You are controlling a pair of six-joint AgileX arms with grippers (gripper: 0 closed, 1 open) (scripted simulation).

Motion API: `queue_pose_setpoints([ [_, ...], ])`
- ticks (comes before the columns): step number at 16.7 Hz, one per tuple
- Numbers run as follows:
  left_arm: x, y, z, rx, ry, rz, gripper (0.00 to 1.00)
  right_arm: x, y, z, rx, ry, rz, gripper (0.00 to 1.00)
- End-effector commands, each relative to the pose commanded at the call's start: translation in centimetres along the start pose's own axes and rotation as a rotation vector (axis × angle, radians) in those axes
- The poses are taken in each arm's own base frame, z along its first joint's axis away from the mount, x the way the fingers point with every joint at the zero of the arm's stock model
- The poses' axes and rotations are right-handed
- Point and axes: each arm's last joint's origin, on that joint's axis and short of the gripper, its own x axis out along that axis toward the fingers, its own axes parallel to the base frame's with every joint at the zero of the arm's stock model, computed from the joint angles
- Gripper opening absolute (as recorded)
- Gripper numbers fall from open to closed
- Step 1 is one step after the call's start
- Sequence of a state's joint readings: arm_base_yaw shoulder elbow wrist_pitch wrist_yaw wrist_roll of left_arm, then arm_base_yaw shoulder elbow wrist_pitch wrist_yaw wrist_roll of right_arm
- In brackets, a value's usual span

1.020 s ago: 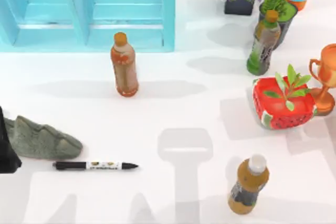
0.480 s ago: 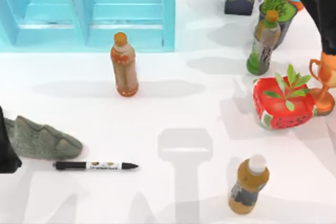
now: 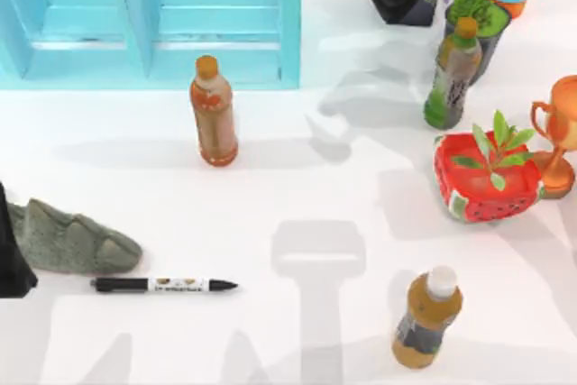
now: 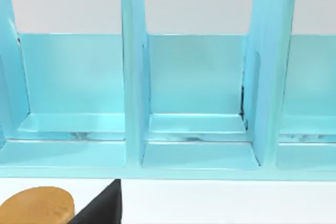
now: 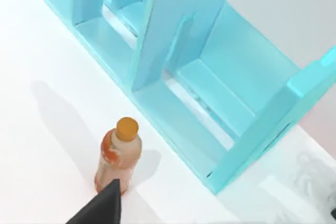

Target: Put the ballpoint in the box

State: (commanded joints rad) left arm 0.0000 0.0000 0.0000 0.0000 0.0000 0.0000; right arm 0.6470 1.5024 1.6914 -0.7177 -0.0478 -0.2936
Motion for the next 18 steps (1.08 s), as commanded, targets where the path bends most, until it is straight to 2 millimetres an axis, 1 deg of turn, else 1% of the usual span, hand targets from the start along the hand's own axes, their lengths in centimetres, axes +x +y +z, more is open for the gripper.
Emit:
queue_pose_setpoints([
  [1, 0.0, 0.0, 0.0, 0.0, 0.0, 0.0, 1.0, 1.7, 0.6, 0.5, -0.02, 0.032, 0.042, 1.0],
  [3, 0.0, 0.0, 0.0, 0.0, 0.0, 0.0, 1.0, 5.3, 1.9, 0.8, -0.059, 0.117, 0.134, 1.0],
  [6, 0.0, 0.0, 0.0, 0.0, 0.0, 0.0, 1.0, 11.0, 4.6, 0.1, -0.121, 0.264, 0.269, 1.0],
  [9, 0.0, 0.0, 0.0, 0.0, 0.0, 0.0, 1.0, 17.1, 8.1, -1.8, -0.192, 0.423, 0.41, 1.0],
  [12, 0.0, 0.0, 0.0, 0.0, 0.0, 0.0, 1.0, 22.7, 11.4, -5.1, -0.245, 0.579, 0.558, 1.0],
  [13, 0.0, 0.0, 0.0, 0.0, 0.0, 0.0, 1.0, 24.1, 12.2, -6.3, -0.255, 0.621, 0.604, 1.0],
  [15, 0.0, 0.0, 0.0, 0.0, 0.0, 0.0, 1.0, 26.2, 13.4, -8.0, -0.27, 0.678, 0.683, 1.0],
  [17, 0.0, 0.0, 0.0, 0.0, 0.0, 0.0, 1.0, 27.4, 14.1, -8.8, -0.282, 0.691, 0.737, 1.0],
  [18, 0.0, 0.0, 0.0, 0.0, 0.0, 0.0, 1.0, 27.7, 14.2, -8.9, -0.288, 0.686, 0.754, 1.0],
])
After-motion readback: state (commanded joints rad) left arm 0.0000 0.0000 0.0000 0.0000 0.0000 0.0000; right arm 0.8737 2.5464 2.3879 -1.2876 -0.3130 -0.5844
